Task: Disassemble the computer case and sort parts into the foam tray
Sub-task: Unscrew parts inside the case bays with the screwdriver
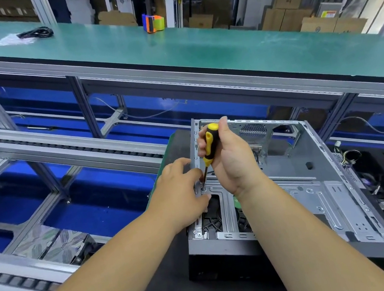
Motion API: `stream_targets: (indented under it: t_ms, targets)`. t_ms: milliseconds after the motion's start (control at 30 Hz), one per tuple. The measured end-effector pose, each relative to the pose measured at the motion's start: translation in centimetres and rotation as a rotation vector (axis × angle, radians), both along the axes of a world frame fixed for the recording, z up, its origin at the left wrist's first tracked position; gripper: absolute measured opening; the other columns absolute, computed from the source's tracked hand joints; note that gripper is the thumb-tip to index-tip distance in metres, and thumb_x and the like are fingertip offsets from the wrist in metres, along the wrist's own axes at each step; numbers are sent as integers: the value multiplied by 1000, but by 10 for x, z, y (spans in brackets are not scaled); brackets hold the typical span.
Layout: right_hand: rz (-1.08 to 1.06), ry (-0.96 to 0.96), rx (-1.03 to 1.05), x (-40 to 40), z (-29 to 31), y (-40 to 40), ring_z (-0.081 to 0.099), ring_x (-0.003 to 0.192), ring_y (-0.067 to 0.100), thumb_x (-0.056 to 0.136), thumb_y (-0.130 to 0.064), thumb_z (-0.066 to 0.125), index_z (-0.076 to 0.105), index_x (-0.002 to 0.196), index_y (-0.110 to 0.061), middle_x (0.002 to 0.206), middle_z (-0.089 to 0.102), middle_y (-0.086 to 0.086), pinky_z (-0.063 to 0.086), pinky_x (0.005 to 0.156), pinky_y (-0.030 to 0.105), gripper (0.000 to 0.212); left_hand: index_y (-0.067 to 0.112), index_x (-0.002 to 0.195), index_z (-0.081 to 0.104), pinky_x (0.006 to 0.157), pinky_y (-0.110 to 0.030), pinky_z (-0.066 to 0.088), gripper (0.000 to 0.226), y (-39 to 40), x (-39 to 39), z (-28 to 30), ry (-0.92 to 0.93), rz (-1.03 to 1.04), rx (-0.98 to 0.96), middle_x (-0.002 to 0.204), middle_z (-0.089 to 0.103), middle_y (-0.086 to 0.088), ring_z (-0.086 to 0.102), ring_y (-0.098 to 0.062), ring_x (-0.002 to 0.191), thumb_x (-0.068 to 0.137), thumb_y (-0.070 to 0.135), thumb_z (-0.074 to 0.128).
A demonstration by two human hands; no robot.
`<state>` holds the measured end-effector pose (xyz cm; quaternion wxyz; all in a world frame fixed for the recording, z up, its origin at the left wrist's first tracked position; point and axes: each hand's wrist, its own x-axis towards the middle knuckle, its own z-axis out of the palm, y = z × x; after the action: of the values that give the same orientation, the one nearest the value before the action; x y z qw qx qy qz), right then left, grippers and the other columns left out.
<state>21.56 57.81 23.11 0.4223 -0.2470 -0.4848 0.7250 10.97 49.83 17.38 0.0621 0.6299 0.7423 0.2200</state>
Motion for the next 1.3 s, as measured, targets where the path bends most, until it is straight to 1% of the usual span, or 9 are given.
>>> stream_targets:
  t_ms: [100, 267, 433, 633, 700, 767, 867, 1133, 1300]
  targets:
    - [15, 39, 7, 1, 0, -1, 49, 65, 14, 88, -56, 46, 57, 97, -10, 73, 57, 1, 44, 68, 26, 48, 34, 119, 56, 108, -40, 32, 43, 1, 0, 0, 11, -5, -8, 148, 29, 5, 25, -21, 136, 81, 52, 64]
    - [-84, -115, 164, 4, 0, -1, 60, 73, 15, 100, -23, 54, 53, 105, -8, 87, 65, 1, 50, 75, 29, 16, 31, 118, 57, 105, -39, 33, 42, 1, 0, 1, 22, -16, 10, 146, 32, 5, 27, -21, 133, 82, 52, 64]
    - [-85, -180, 194, 8, 5, -1, 60, 81, 14, 103, -22, 49, 60, 102, -9, 92, 65, -1, 47, 81, 31, 17, 28, 117, 58, 105, -39, 33, 41, 3, 0, 2, 24, -19, 16, 144, 35, 5, 29, -21, 131, 82, 49, 63]
    - [-82, -291, 324, 14, 7, 0, 60, 83, 0, 108, -24, 37, 70, 104, -18, 89, 69, -17, 48, 75, 21, 34, 27, 118, 58, 105, -38, 34, 40, 4, 1, 3, 30, -26, 7, 144, 36, 5, 30, -20, 130, 83, 46, 62]
    - [-86, -297, 342, 14, 7, 1, 60, 85, 5, 108, -24, 34, 69, 111, -15, 89, 68, -11, 49, 75, 22, 36, 26, 117, 59, 105, -38, 35, 38, 4, 2, 3, 20, -23, 13, 143, 37, 6, 31, -20, 130, 85, 46, 62]
    - [-85, -284, 337, 13, 7, 1, 60, 85, 12, 109, -23, 32, 65, 117, -9, 87, 65, -1, 50, 73, 25, 36, 25, 114, 61, 105, -38, 37, 34, 5, 3, 3, -4, -15, 36, 142, 39, 7, 33, -18, 129, 88, 47, 60]
    - [-100, -270, 324, 11, 7, 1, 60, 81, 15, 109, -21, 31, 61, 114, -5, 82, 66, 0, 51, 68, 24, 34, 24, 112, 65, 103, -36, 39, 28, 7, 2, 4, -94, 12, 98, 135, 46, 10, 39, -14, 124, 92, 43, 59]
    - [-52, -164, 220, 5, 8, -8, 56, 79, 11, 103, -26, 50, 71, 89, -19, 85, 61, -2, 45, 75, 24, 26, 23, 85, 69, 91, -40, 44, 15, 10, 0, 6, -130, 46, 186, 99, 58, 11, 48, -13, 102, 84, 39, 71]
    - [-83, -112, 134, 4, 9, -8, 57, 75, 16, 100, -22, 55, 64, 104, -12, 79, 60, 1, 46, 68, 24, 14, 34, 88, 62, 95, -38, 44, 15, 6, -3, 5, -228, 20, 126, 105, 53, 17, 46, -10, 106, 82, 42, 72]
